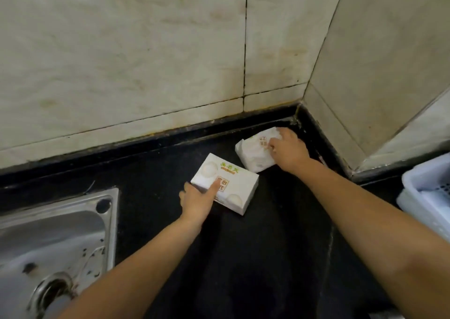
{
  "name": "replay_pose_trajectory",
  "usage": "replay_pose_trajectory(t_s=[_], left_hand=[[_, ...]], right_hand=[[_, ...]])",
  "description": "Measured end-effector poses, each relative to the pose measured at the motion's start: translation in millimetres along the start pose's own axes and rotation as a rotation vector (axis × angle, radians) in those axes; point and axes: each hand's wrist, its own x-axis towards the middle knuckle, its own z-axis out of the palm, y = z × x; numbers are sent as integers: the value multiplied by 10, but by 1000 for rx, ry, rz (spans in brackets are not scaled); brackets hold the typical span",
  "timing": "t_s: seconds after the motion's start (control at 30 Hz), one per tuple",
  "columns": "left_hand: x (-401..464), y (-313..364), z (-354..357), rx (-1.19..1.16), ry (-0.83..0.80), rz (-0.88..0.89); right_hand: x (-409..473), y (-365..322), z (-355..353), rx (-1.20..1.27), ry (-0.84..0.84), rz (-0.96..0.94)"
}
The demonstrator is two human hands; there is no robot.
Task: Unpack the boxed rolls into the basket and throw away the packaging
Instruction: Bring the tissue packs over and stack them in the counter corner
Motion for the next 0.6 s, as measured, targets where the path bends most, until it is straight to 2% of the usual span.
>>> replay_pose_trajectory(t_s=[0.03,0.07,0.1,0.17,0.2,0.3,0.43,0.5,0.6], left_hand=[[32,-28,-73,163,34,153],[65,-40,-151,239,-5,310],[102,-41,-230,258,-102,436],[180,-37,-354,290,-279,558],[228,-38,-381,322,-302,581],[268,-12,-308,372,-231,552],[118,-3,59,273,-231,554],[49,54,255,207,-260,567],[-35,160,494,163,-257,556]], right_hand=[[1,23,-16,41,19,20],[-9,45,-44,88,48,38],[-34,57,-86,133,86,50],[-111,56,-203,207,198,47],[-154,41,-269,239,260,29],[-294,-65,-500,316,396,-37],[-552,-206,-709,325,492,-142],[-684,-214,-691,286,453,-235],[-805,-94,-533,166,274,-381]])
